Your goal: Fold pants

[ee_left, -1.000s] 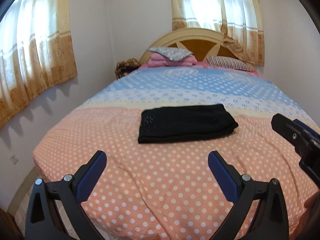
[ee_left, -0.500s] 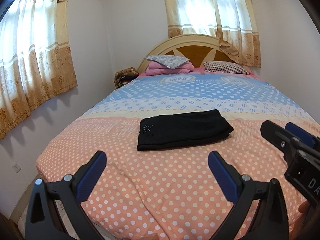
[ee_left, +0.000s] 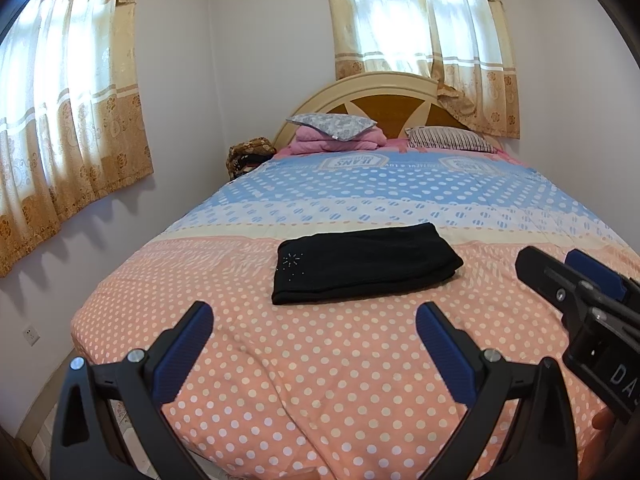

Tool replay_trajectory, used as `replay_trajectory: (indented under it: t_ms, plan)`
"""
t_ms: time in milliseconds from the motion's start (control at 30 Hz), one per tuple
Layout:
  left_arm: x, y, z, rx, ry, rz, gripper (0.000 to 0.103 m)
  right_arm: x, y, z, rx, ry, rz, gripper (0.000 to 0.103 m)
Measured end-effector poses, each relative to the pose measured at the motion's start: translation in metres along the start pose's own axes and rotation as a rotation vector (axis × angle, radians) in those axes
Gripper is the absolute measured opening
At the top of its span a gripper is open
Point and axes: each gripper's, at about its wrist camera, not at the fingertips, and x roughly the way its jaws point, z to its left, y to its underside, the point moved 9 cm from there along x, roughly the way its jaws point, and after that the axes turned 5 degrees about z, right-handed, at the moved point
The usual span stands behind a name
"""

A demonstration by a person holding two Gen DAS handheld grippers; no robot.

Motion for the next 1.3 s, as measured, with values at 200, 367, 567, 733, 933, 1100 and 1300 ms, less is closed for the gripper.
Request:
replay_trajectory:
  t_ms: [200, 367, 567, 733, 933, 1100, 1300]
  plan:
    - [-0.0008, 0.0, -0.0004, -0.001, 0.0, 0.001, 0.103, -0.0006, 0.0005, 0.0003, -0.001, 0.001, -0.001, 0.068]
    - [-0.0005, -0.0002, -0.0002, -0.001, 0.0, 0.001, 0.103, -0.0005, 0.0004, 0.0005, 0.002, 0.003, -0.002, 0.068]
    - [-0.001, -0.0005, -0.0002, -0.001, 0.0, 0.001, 0.103, -0.0006, 0.0004, -0.0004, 0.0, -0.001, 0.0, 0.068]
    - [-0.0015, -0.0005, -0.0006, -0.003, 0.001, 0.003, 0.103, -0.0002, 0.0007, 0.0008, 0.0, 0.001, -0.001, 0.069]
    - [-0.0015, -0.0006, 0.0003, -0.004, 0.0, 0.003, 0.103, -0.0012, -0.0004, 0.0003, 0.002, 0.002, 0.0, 0.069]
    - [-0.0019, -0.0008, 0.0003, -0.005, 0.0, 0.001, 0.103, -0.0013, -0.0005, 0.0004, 0.001, 0.003, 0.0, 0.069]
    - [-0.0006, -0.0018, 0.0029, -0.006, -0.008, 0.001, 0.103, -0.0043, -0.0031, 0.0016, 0.008, 0.008, -0.007, 0.069]
